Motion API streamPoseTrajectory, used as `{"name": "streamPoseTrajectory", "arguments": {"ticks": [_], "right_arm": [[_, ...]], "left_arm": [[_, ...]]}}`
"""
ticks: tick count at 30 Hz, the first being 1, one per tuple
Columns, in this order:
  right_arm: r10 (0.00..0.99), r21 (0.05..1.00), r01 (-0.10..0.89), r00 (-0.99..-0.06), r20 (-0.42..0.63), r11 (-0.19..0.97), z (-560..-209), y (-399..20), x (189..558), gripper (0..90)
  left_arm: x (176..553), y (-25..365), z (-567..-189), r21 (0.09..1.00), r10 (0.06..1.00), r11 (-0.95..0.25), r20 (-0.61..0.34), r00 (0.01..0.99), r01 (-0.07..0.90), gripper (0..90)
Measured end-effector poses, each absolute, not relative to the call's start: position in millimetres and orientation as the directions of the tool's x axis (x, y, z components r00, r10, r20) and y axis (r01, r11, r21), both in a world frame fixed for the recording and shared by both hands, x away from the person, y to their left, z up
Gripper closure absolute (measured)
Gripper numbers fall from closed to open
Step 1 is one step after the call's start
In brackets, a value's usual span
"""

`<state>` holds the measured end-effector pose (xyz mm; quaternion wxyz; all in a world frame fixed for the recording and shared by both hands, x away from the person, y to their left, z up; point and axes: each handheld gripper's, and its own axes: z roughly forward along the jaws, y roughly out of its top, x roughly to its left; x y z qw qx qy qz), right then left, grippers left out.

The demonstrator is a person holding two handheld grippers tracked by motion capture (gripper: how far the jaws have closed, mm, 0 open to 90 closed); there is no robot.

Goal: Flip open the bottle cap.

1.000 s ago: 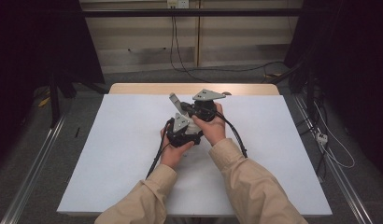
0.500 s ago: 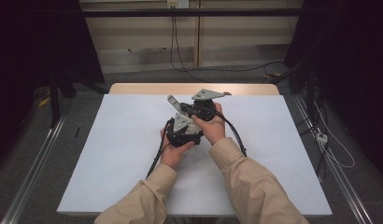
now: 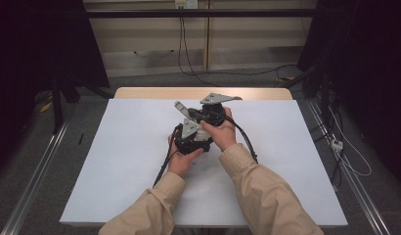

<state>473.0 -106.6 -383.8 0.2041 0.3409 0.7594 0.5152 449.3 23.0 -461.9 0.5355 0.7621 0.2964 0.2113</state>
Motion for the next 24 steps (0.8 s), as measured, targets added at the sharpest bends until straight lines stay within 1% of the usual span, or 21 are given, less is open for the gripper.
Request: {"name": "streamPoseTrajectory", "arguments": {"ticks": [24], "right_arm": [[0.723,0.911,0.323,-0.690,0.042,0.255,-382.9,-103.4,474.5,90.0]], "left_arm": [[449.8,23.9,-461.8,0.939,0.675,-0.257,0.005,0.738,0.228,18.5]]}}
